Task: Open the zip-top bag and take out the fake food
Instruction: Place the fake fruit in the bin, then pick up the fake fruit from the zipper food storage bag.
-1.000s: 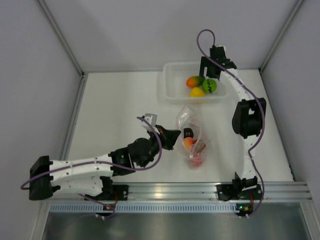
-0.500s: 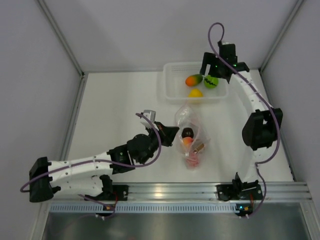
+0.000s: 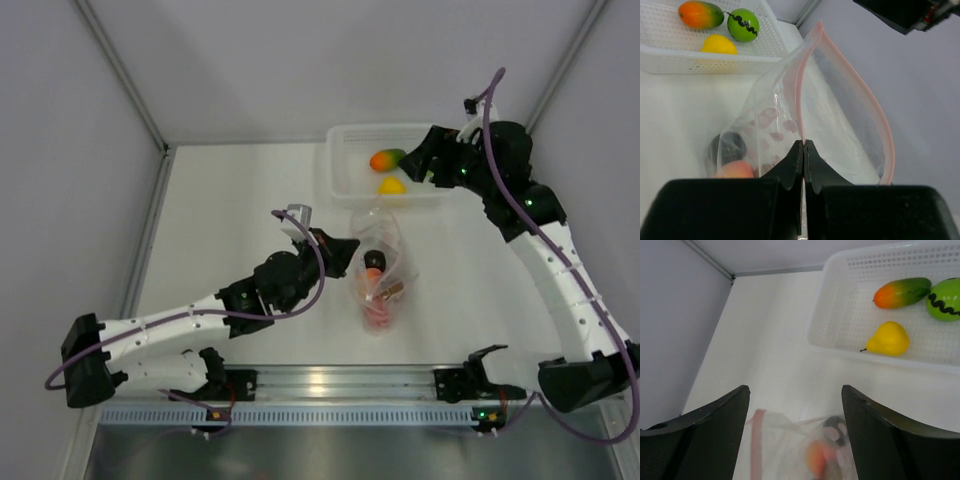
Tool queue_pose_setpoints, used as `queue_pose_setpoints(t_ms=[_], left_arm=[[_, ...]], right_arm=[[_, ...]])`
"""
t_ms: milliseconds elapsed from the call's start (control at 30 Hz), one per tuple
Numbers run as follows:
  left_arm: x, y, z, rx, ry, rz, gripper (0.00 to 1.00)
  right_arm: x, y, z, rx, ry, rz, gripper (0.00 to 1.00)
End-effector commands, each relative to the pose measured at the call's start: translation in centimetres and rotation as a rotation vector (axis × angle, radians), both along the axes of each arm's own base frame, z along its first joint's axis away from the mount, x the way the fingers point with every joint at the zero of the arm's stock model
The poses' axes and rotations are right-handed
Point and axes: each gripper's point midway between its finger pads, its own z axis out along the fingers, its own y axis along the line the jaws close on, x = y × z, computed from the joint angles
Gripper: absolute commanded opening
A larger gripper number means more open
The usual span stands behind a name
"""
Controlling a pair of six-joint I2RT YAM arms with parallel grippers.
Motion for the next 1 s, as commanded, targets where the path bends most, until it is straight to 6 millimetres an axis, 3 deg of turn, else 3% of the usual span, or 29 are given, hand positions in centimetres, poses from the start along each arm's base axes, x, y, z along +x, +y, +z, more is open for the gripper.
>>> queue_pose_setpoints(t_ms=[0,200,400,533,600,733,967], left_arm=[[0.5,-0.5,2.7,-0.032,-0.041,-0.004,0.0],[0.7,-2.0,3.0,-0.035,-0.03,-0.027,0.0],[0.4,-3.7,3.2,-0.062,-0.004,-0.08,0.0],[-0.3,-4.6,3.8,-0.097,-0.002,-0.114,0.0],[-0.7,-5.2,4.0,-0.103,0.0,-0.128,0.0],[-1.8,-5.6,4.3,-0.154,0.009,-0.146,0.0],[-2.9,-4.6,4.4,-0.206,0.02,-0.119,0.0]], right_arm=[[-5.0,1.1,2.9,0.02,-0.078,0.053,0.75],[-11.4,2.6,2.8,0.013,-0.06,0.15,0.71],[-15.2,3.6,0.3,0.008,0.021,0.203,0.58],[-16.2,4.1,-3.0,-0.072,0.098,0.205,0.51],[-15.8,3.7,-4.1,-0.109,0.113,0.158,0.5],[-15.8,4.1,-5.1,-0.11,0.118,0.127,0.45],[-14.4,1.9,-8.4,-0.231,0.161,-0.014,0.41]])
